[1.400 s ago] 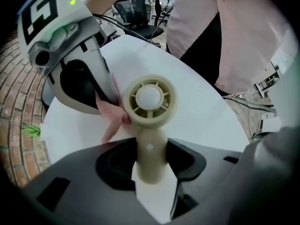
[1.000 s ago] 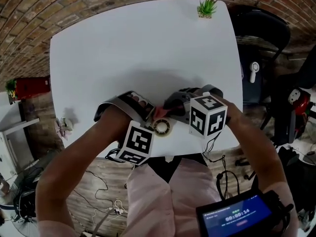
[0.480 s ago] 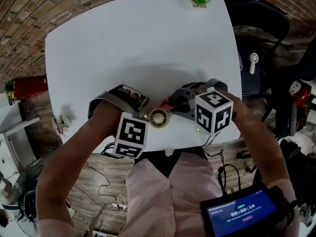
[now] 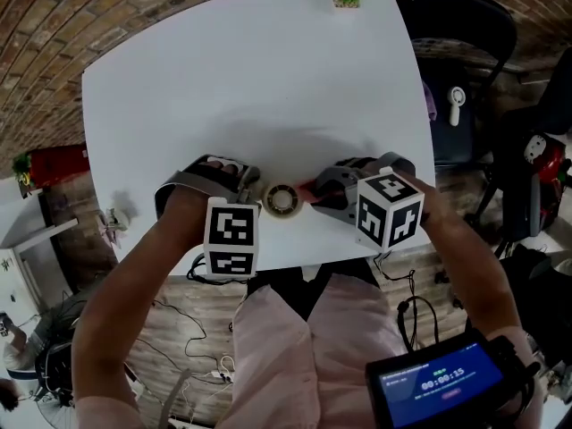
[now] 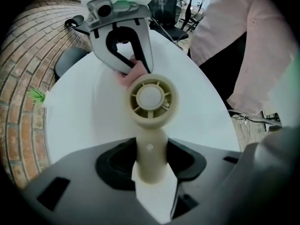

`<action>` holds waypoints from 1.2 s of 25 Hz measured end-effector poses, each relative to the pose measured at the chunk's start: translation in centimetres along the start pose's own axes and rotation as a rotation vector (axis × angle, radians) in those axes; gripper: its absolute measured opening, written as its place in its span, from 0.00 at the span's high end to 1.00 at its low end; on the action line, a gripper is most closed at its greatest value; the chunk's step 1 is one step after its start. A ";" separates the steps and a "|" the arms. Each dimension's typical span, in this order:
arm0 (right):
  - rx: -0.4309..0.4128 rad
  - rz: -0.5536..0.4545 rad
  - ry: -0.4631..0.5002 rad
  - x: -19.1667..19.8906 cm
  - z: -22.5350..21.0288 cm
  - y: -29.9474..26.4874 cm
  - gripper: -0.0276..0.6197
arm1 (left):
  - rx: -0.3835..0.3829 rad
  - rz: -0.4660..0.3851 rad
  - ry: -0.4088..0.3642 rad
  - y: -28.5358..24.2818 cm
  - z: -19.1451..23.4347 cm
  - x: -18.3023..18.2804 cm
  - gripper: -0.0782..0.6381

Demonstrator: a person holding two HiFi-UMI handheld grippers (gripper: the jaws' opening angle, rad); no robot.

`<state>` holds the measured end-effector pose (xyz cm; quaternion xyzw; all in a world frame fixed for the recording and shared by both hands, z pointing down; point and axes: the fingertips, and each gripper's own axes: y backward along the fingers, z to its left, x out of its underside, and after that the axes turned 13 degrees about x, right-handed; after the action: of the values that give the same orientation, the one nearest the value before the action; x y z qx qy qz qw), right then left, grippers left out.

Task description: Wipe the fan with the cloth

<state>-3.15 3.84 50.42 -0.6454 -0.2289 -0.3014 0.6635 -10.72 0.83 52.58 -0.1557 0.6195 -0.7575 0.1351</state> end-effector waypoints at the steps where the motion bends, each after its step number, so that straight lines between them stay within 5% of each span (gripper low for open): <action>1: 0.002 0.001 -0.008 -0.1 0.3 0.0 0.91 | -0.007 0.003 0.014 0.0 0.0 0.0 0.62; 11: 0.057 -0.034 -0.106 -1.5 2.7 -0.7 0.91 | -0.012 -0.062 0.312 0.0 0.9 1.1 0.62; 17: 0.175 -0.058 -0.226 -2.3 2.6 2.3 0.91 | -0.080 -0.096 0.611 -0.4 0.6 1.7 0.62; 21: 0.271 -0.096 -0.317 -2.9 1.9 5.5 0.91 | -0.099 -0.195 0.721 -0.5 0.0 2.0 0.59; 23: 0.318 -0.126 -0.357 -3.3 1.6 7.2 0.91 | -0.046 -0.282 0.764 -0.3 -1.0 1.9 0.37; 27: 0.368 -0.162 -0.399 -3.3 1.1 9.4 0.91 | 0.012 -0.462 0.862 0.8 -2.5 2.7 0.37; 30: 0.364 -0.158 -0.413 -2.6 1.6 9.5 0.91 | 0.060 -0.472 0.858 0.3 -3.8 2.7 0.37</action>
<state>1.74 5.53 41.88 -0.5435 -0.4592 -0.1685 0.6822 -14.69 3.07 51.77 0.0381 0.5450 -0.7808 -0.3031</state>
